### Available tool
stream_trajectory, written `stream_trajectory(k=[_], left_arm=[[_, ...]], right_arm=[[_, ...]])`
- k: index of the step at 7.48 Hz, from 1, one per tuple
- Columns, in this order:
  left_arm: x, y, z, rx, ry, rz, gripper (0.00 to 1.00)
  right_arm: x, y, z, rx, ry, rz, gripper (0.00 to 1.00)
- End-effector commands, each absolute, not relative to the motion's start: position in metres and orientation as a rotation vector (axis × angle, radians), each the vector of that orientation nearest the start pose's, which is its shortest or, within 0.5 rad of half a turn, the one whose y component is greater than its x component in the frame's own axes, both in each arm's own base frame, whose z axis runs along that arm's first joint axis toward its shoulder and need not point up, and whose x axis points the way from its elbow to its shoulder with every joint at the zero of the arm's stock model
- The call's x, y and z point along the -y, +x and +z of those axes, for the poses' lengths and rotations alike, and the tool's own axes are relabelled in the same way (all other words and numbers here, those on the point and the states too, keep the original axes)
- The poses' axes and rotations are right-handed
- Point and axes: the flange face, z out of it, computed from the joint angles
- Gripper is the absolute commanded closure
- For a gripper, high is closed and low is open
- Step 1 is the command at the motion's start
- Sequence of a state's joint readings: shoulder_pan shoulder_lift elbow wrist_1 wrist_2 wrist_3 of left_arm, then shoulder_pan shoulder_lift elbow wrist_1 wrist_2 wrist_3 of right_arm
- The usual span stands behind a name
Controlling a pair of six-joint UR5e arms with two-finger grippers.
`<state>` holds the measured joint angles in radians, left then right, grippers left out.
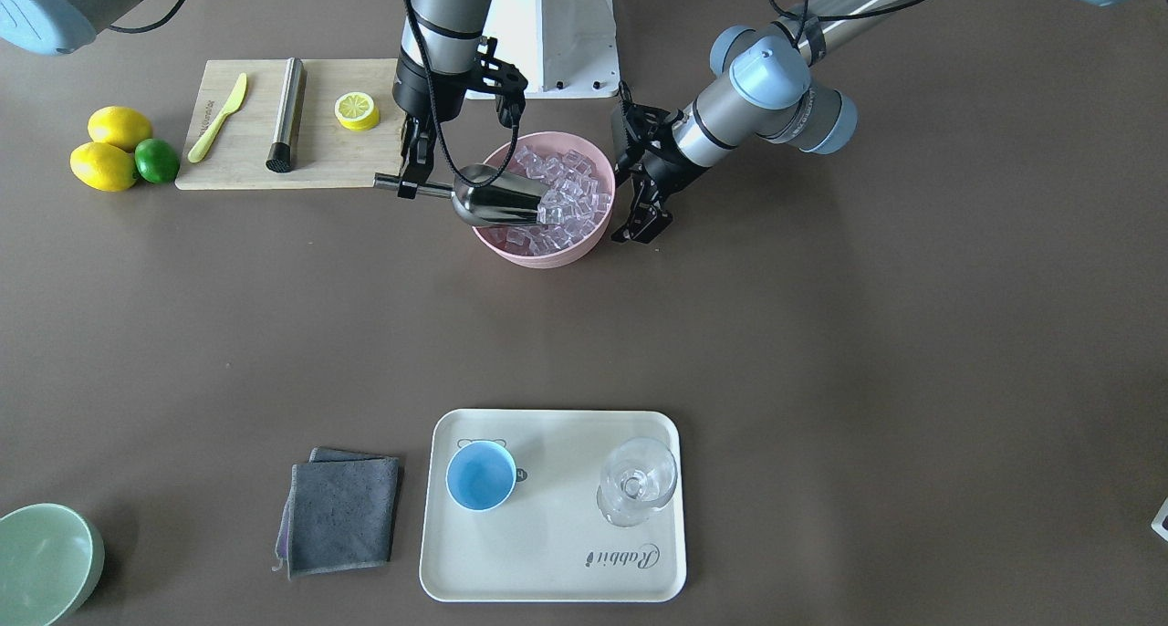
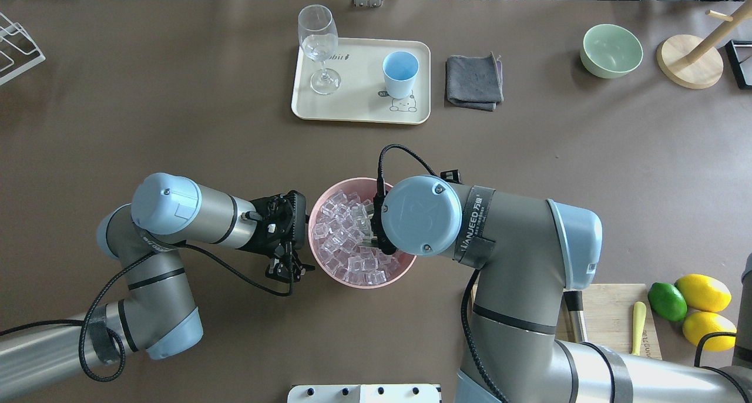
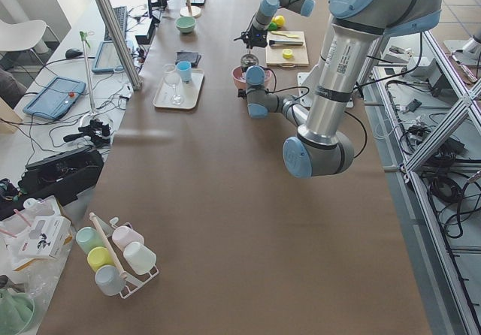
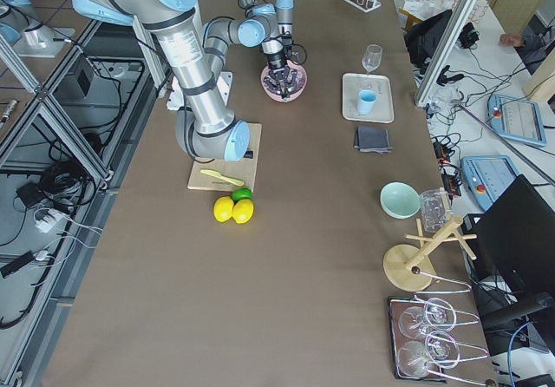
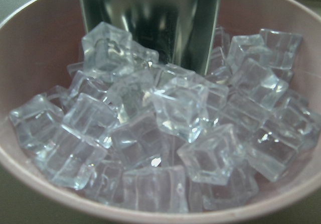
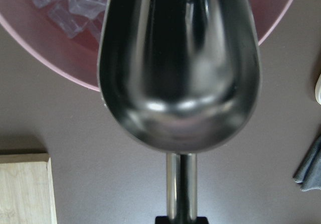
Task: Put ice in cup with scoop
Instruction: 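Push the scoop into the ice cubes with the right gripper and scoop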
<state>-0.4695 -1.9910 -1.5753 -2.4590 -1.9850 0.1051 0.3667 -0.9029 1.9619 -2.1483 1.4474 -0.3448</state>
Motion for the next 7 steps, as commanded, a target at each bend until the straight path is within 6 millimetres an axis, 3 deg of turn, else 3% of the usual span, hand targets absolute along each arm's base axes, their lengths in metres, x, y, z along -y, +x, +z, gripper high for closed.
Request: stream_trajectory(k=[1,4,7], left_arm=[[0.375,0.531,0.314,-1.009,1.053,1.275,0.01],[0.374,0.532,0.315,-1.009,1.049,1.277,0.02],[0.375,0.531,0.303,-1.03,1.061,1.252,0.01]], right_arm=[[0.347,-0.509,0.217,0.174,0.581,-1.456,1.0],[0.343,-0.514,0.229,0.258,0.61,-1.449,1.0],[0.338,-0.513,0.23,0.339,0.625,-1.462,1.0]])
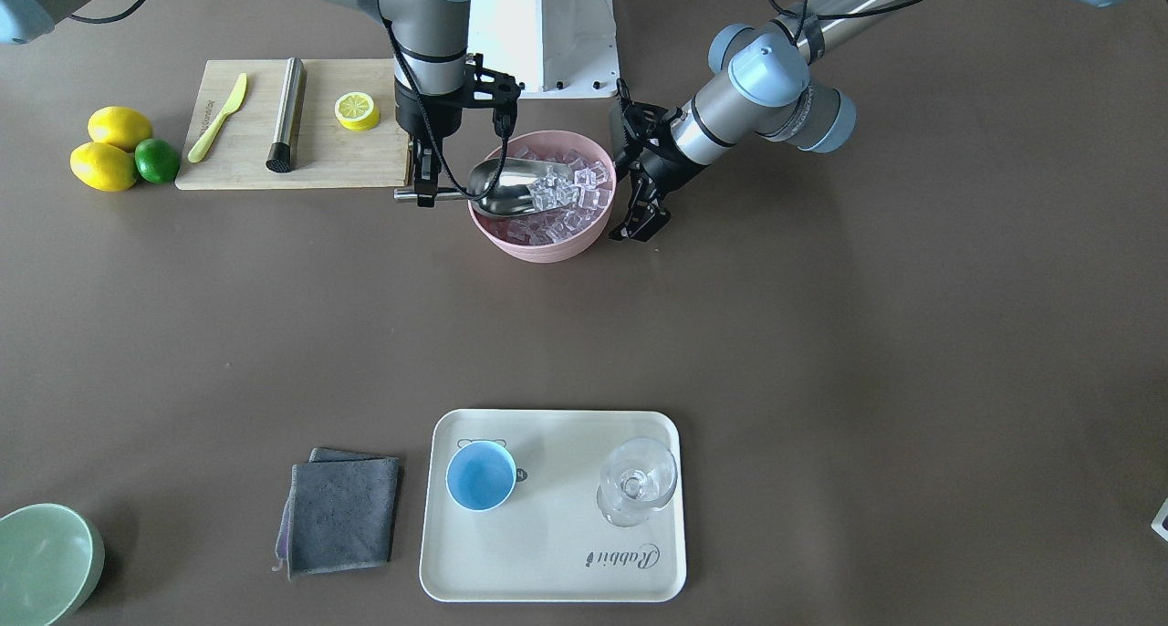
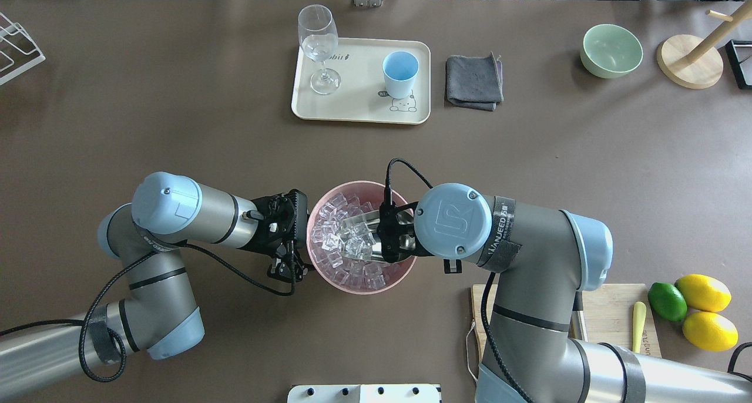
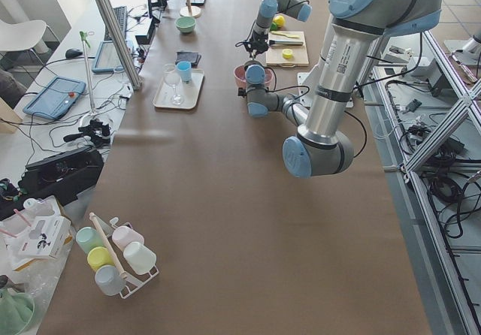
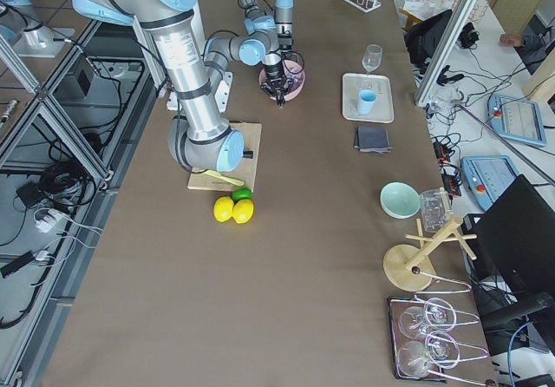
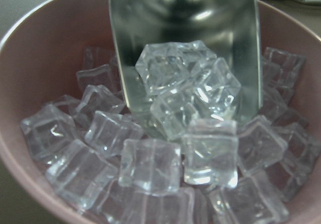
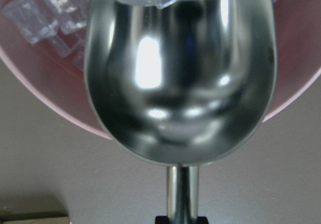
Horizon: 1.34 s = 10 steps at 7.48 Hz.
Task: Put ice in cup with scoop
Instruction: 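Push the scoop into the ice cubes with the right gripper and scoop, then lift the ice-filled scoop out and carry it toward the blue cup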
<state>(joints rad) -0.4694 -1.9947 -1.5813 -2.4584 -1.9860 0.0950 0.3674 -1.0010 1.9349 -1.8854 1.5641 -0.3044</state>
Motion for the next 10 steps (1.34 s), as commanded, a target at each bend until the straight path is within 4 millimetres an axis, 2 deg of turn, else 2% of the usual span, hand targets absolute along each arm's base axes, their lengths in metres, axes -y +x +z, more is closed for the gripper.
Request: stream_trajectory(k=[1,5,7,9,10], left_arm=[[0.375,0.531,0.302,-1.032,1.065,1.252,0.02],[0.374,0.53,0.3,-1.034,1.068,1.251,0.01],[0.374,0.53,0.3,-1.032,1.069,1.25,0.02],[0.374,0.53,0.307,-1.026,1.054,1.252,0.02],[0.373,0.528,0.315,-1.023,1.044,1.253,0.02]], right_arm=[[0.345,-0.507,0.23,0.383,0.632,-1.454,1.0],[0.373,-0.469,0.219,0.481,0.636,-1.407,1.0],[0.396,-0.437,0.223,0.517,0.615,-1.334,1.0],[0.424,-0.409,0.228,0.58,0.533,-1.161,1.0],[0.432,-0.402,0.235,0.612,0.435,-1.026,1.0]])
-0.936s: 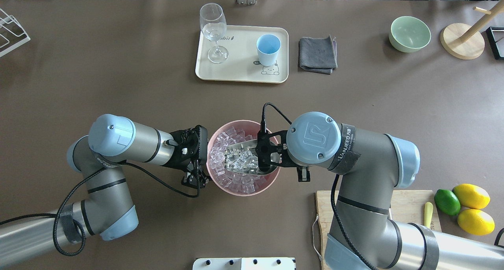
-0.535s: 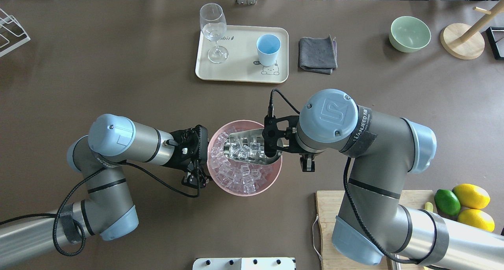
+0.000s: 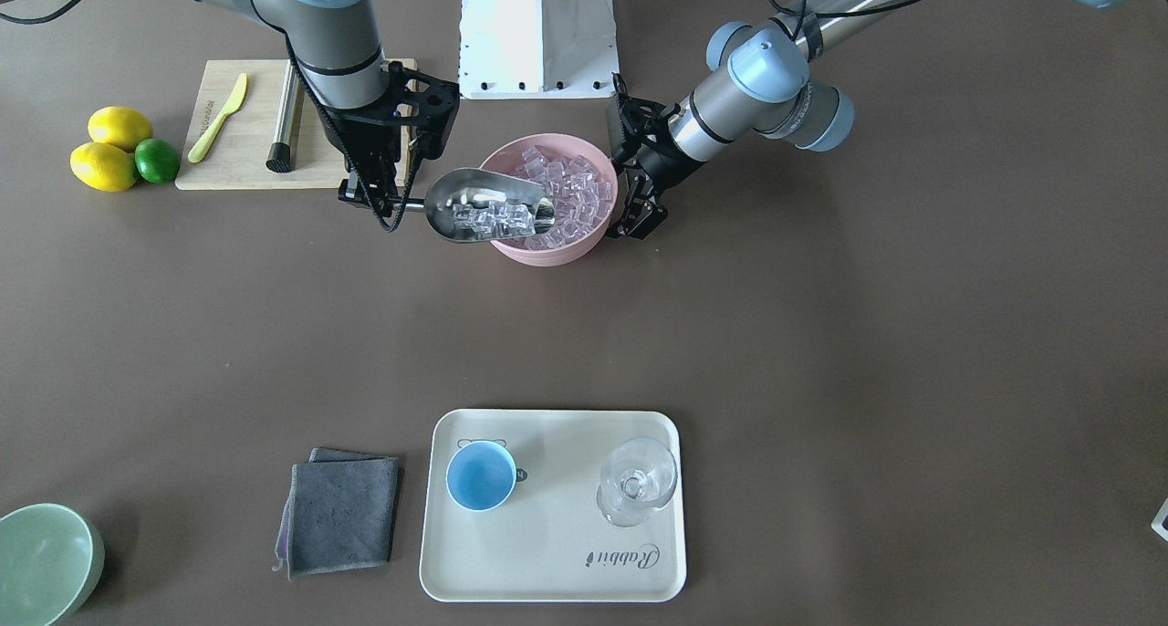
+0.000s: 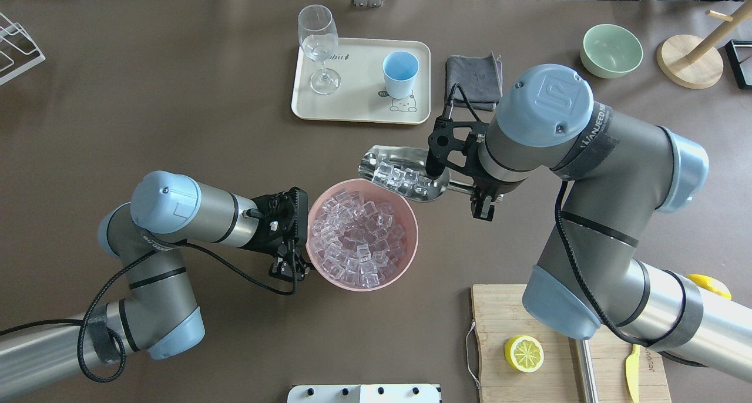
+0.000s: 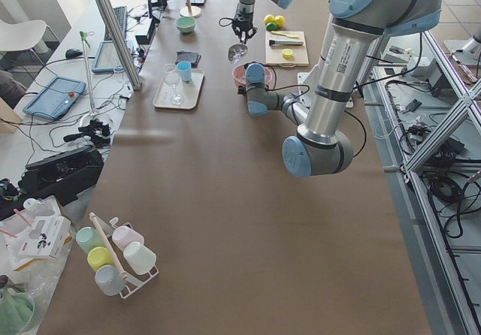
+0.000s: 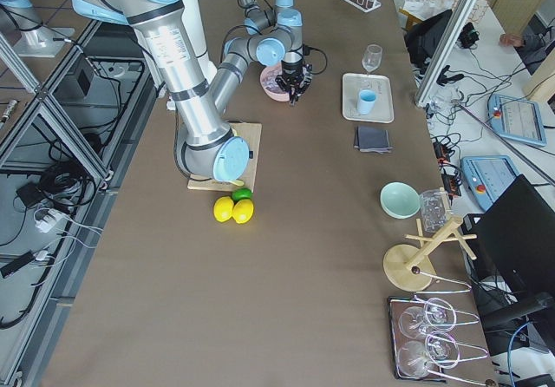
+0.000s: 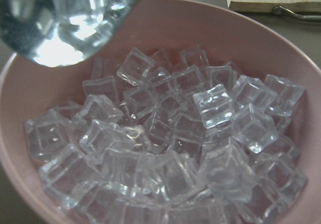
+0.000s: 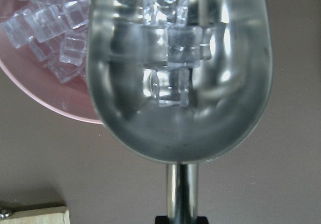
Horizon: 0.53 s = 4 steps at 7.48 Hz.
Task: Put ice in cup with scoop
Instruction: 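Lift the ice-filled scoop out and carry it toward the blue cup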
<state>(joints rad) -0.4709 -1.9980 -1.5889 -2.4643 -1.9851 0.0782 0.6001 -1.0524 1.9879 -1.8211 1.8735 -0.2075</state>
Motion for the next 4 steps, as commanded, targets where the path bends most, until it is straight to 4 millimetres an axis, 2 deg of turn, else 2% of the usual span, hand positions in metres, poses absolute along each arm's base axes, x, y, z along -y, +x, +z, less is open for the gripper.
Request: stream_trajectory(k=[1,2,4], left_arm=[[0.373,0.528,0.318,-1.019,1.037,1.255,0.01],[0.374,0.529,0.321,-1.015,1.028,1.256,0.02],[0.371,0.524,0.341,-1.002,0.994,1.267,0.01]], right_arm=[[0.436,-0.398,0.233,0.625,0.387,-0.904,1.0],[0.448,-0.4,0.237,0.652,0.319,-0.789,1.0],[0.503,-0.404,0.228,0.698,0.238,-0.703,1.0]])
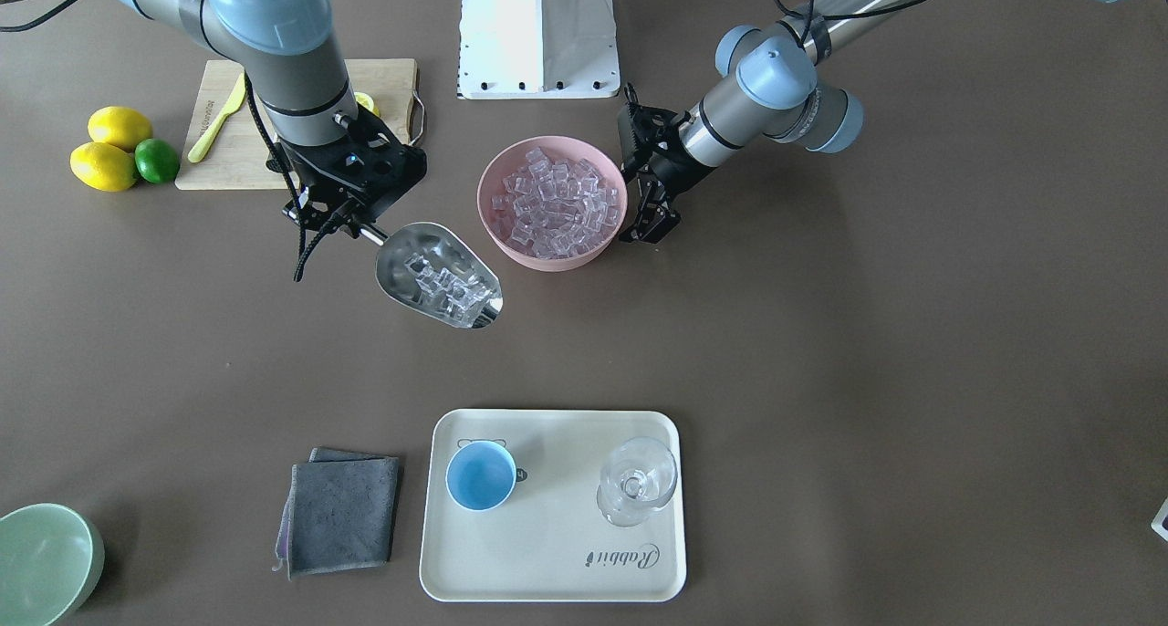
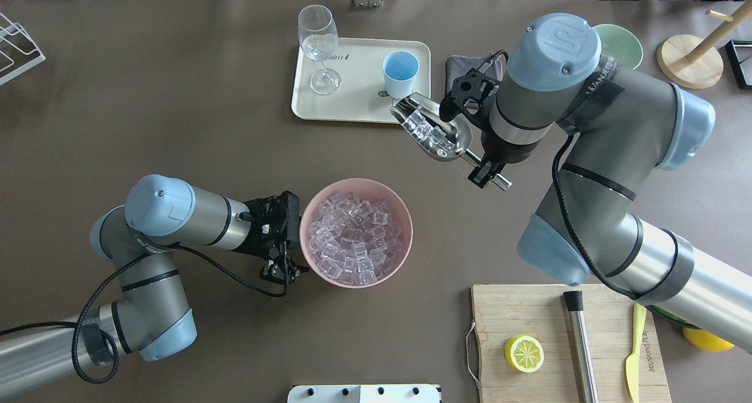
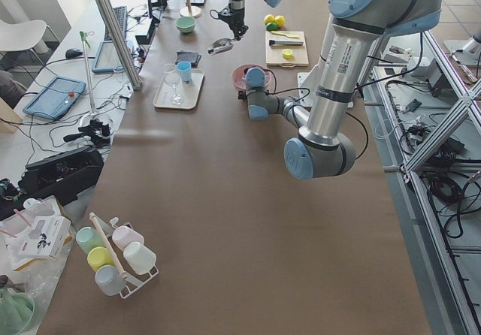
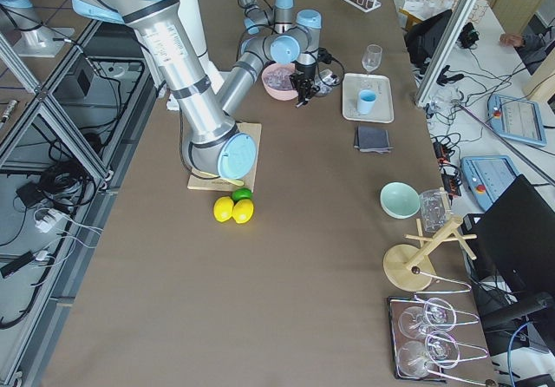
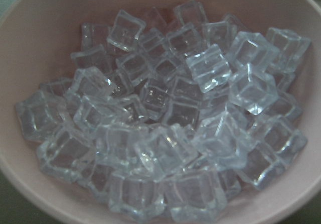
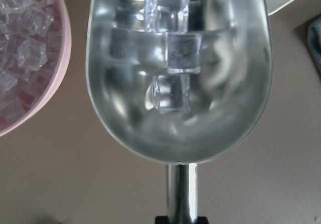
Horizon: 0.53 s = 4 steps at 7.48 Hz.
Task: Put ice in cup with scoop
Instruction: 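Lift the ice-filled scoop out and carry it toward the blue cup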
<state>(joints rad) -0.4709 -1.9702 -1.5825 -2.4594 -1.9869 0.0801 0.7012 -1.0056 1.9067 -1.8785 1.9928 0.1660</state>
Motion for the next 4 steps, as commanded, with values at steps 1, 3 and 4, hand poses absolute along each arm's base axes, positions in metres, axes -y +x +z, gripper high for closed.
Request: stream_trajectory(k=[1,3,4], left_arm=[[0.37,0.523,0.347,-0.997,0.98,1.269,0.02],[0.369,0.519,0.34,-1.016,0.948,1.283,0.01],[0.374,0.505,0.325,-1.016,0.915,1.282,0.02]], right_arm=[[0.521,-0.416,0.217,0.666,0.185,-0.693,1.0],[0.568,-0.416,0.211,0.625,0.113,-0.649,1.0],[0.591,-0.412,0.2,0.612,0.06,-0.673,1.0]])
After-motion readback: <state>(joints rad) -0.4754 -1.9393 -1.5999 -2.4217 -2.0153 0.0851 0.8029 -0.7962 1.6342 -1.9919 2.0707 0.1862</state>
